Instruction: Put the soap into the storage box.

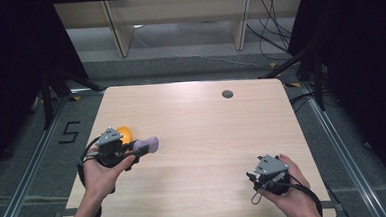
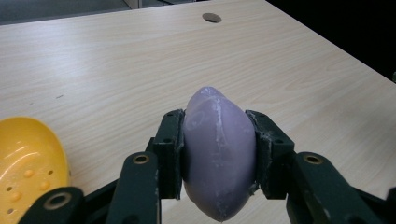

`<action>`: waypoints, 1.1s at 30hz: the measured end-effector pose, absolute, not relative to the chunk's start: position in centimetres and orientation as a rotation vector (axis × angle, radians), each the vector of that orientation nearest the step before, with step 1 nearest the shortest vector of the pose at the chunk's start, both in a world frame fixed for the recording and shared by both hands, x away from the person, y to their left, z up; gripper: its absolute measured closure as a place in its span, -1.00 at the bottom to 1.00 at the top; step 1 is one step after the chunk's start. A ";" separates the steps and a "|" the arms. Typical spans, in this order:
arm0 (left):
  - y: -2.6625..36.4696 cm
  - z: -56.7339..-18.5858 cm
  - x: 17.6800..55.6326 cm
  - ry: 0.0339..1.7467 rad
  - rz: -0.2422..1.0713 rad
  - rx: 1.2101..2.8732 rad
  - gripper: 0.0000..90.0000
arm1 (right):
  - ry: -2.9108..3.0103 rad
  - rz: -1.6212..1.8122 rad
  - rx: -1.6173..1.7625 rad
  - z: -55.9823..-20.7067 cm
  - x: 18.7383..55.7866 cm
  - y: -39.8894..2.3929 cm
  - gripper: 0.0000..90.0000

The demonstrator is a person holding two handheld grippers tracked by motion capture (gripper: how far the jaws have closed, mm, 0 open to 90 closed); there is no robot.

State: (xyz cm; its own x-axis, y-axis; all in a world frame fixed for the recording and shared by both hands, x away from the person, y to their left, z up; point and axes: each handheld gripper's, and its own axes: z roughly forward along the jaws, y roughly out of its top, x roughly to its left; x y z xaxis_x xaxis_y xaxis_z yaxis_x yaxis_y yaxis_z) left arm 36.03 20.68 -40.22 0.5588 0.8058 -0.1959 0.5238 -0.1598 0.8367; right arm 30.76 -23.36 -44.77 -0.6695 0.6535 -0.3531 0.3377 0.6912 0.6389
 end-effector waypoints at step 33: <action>23.8 -39.3 36.5 1.172 0.487 1.743 0.31 | 2.319 0.726 0.780 -44.7 30.7 -23.4 -0.17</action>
State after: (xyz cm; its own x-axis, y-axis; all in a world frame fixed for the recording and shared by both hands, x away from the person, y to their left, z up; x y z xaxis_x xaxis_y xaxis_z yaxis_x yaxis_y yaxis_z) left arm 36.48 23.82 -39.34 0.4620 0.8705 -0.1696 0.4937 -0.0935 0.8646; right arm 30.69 -23.43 -44.72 -0.6599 0.6669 -0.3461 0.3505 0.6806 0.6433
